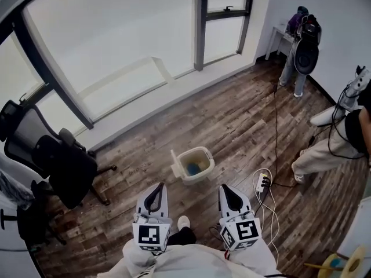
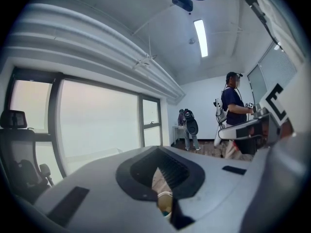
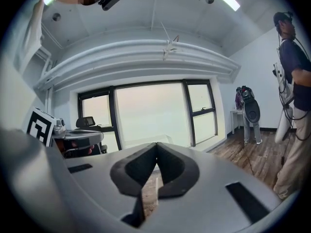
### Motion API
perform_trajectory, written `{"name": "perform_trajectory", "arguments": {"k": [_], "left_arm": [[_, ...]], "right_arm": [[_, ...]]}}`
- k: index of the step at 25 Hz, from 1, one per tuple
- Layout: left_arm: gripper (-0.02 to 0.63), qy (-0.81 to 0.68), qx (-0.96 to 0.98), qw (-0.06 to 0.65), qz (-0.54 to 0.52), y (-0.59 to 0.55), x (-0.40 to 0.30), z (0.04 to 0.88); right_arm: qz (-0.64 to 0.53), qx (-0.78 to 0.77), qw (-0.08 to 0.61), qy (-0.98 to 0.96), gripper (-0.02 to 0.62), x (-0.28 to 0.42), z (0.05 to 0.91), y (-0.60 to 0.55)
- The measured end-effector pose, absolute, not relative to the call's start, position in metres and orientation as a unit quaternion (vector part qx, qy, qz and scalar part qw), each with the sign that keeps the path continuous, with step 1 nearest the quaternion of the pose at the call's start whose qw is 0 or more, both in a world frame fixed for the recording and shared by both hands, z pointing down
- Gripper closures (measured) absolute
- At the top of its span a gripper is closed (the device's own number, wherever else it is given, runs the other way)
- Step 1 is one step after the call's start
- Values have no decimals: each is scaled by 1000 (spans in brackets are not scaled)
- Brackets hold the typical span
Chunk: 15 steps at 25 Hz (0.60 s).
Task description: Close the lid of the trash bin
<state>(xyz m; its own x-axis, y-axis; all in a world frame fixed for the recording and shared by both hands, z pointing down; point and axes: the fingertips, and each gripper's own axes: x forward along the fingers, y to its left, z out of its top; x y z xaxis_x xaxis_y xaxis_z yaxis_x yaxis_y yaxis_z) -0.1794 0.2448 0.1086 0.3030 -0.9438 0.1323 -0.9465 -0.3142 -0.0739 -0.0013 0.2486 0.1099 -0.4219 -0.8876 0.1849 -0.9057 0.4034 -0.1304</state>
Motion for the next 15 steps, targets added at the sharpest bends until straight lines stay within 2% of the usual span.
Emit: {"name": "perform_trajectory", "arguments": {"k": [15], "left_arm": [[601,-569,818,19,83,163,-223,128]], "right_arm": [[104,547,65,-828,572,-47,125,179]]}}
